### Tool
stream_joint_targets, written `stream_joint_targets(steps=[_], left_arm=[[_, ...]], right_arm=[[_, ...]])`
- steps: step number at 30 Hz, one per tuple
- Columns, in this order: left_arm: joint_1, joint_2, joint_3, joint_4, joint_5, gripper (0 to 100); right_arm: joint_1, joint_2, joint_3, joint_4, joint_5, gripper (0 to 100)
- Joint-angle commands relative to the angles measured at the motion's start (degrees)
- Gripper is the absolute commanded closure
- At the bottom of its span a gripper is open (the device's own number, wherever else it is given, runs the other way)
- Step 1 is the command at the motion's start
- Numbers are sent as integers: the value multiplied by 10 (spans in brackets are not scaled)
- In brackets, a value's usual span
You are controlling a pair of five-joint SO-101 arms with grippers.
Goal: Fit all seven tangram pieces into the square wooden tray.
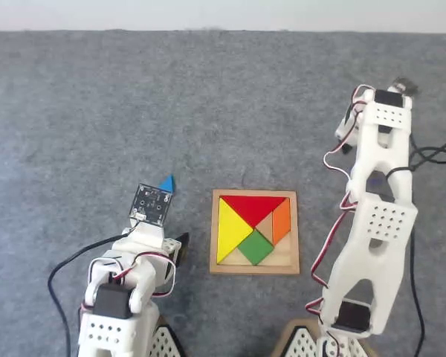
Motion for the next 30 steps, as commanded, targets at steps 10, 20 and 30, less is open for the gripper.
stream_joint_targets(steps=[10, 20, 30], left_arm=[[3, -4, -4, -3, -1, 793], [3, -4, -4, -3, -1, 793], [3, -4, -4, -3, -1, 793]], right_arm=[[44, -37, -26, 131, 114, 816], [41, -181, 56, 136, 197, 816], [22, -169, 108, 116, 550, 816]])
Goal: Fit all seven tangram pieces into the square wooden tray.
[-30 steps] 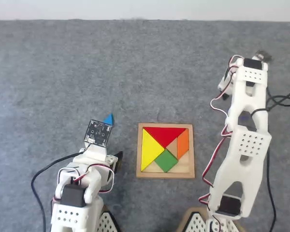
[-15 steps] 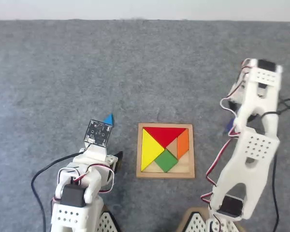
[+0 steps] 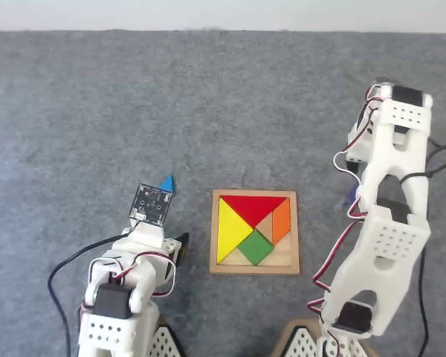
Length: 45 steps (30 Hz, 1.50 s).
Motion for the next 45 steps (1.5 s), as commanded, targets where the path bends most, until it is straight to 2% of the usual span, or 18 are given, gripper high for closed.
stream_joint_targets(steps=[1, 4, 7, 8, 13, 18, 24, 31, 37, 42, 45], left_arm=[[3, -4, -4, -3, -1, 793], [3, -4, -4, -3, -1, 793], [3, -4, -4, -3, -1, 793], [3, -4, -4, -3, -1, 793], [3, -4, -4, -3, -1, 793], [3, -4, -4, -3, -1, 793], [3, -4, -4, -3, -1, 793], [3, -4, -4, -3, -1, 793], [3, -4, -4, -3, -1, 793], [3, -4, -4, -3, -1, 793], [3, -4, -4, -3, -1, 793]], right_arm=[[-1, -22, -6, -9, 265, 816], [-7, -22, -5, 11, 484, 816], [-5, -27, -3, 93, 777, 815], [-5, -29, 9, 97, 848, 815], [-9, -43, 104, 91, 980, 812], [21, -58, 125, 65, 1036, 795], [37, -56, 126, 5, 1036, 663], [36, -9, 126, -63, 1036, 663], [40, 5, 125, -71, 1040, 665], [53, 5, 125, -70, 1051, 764], [64, 7, 126, -69, 1058, 767]])
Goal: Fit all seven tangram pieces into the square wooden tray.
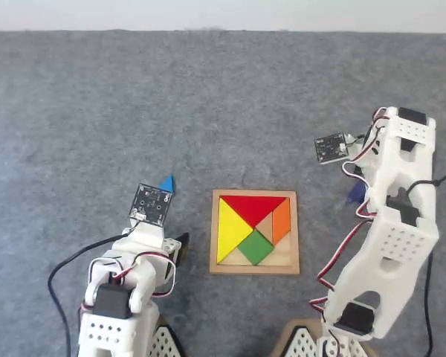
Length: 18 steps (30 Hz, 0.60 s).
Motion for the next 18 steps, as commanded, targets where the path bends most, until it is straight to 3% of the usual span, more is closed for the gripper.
stream_joint_targets(steps=[1, 6, 11, 18], left_arm=[[3, -4, -4, -3, -1, 793], [3, -4, -4, -3, -1, 793], [3, -4, -4, -3, -1, 793], [3, -4, -4, -3, -1, 793]], right_arm=[[26, 0, -2, -1, 13, 759], [44, 0, 2, 3, -2, 757], [29, -2, 2, 4, -96, 763], [-32, -2, 2, 55, -227, 883]])
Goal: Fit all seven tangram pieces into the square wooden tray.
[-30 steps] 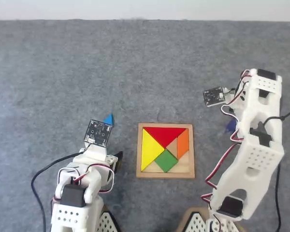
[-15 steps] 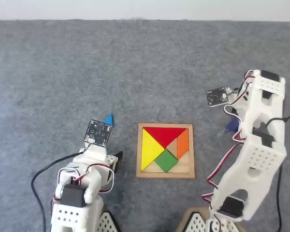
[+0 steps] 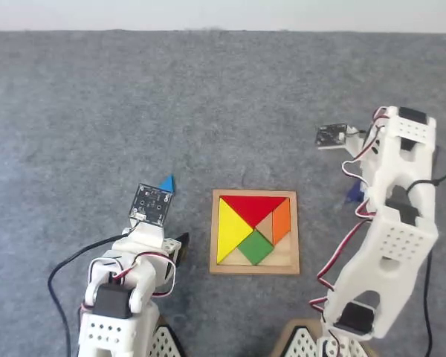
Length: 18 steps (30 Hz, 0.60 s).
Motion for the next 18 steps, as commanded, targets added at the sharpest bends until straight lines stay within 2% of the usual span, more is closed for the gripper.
stream_joint_targets(steps=[1, 6, 13, 18], left_arm=[[3, -4, -4, -3, -1, 793], [3, -4, -4, -3, -1, 793], [3, -4, -4, -3, -1, 793], [3, -4, -4, -3, -1, 793]], right_arm=[[-34, -3, 5, 58, -79, 885], [-46, -3, 4, 63, -180, 887], [-47, -26, -29, 42, -420, 887], [-48, -136, -40, 46, -505, 887]])
